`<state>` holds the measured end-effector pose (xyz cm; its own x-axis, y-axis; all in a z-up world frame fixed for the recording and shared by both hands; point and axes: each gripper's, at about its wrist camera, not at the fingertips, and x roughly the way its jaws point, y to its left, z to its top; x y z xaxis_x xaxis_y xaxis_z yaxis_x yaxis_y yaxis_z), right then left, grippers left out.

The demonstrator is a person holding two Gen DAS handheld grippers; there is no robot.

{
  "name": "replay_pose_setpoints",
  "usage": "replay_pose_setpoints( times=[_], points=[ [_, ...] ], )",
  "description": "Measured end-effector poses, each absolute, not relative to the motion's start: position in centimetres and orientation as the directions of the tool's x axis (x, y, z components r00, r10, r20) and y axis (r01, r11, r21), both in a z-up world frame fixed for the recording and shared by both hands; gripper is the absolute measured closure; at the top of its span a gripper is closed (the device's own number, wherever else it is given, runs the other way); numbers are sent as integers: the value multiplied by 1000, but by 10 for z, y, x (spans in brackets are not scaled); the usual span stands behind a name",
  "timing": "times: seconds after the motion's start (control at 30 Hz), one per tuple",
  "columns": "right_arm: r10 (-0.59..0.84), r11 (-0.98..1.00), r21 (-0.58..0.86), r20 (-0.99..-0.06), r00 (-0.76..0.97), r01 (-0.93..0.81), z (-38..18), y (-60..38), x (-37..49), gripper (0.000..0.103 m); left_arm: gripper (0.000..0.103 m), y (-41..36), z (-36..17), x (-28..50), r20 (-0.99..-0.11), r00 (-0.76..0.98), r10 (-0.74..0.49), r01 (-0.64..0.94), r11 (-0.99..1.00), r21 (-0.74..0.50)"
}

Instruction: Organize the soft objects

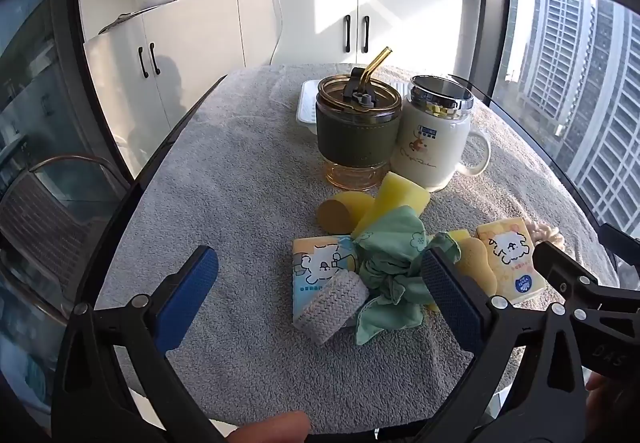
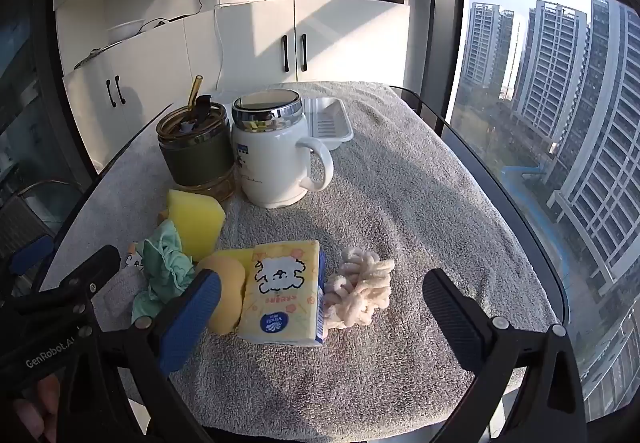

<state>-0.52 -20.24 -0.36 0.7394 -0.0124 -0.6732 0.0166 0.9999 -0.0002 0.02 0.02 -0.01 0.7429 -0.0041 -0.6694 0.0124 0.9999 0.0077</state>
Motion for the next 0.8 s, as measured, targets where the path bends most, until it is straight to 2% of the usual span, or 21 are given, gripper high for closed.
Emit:
replay_pose_setpoints(
  times=[0.8],
  points=[
    [-13, 1000, -4, -672, 741, 13, -3, -201, -5, 0, 0, -2, -1, 1, -667, 745, -6, 11, 1000, 3]
  ],
)
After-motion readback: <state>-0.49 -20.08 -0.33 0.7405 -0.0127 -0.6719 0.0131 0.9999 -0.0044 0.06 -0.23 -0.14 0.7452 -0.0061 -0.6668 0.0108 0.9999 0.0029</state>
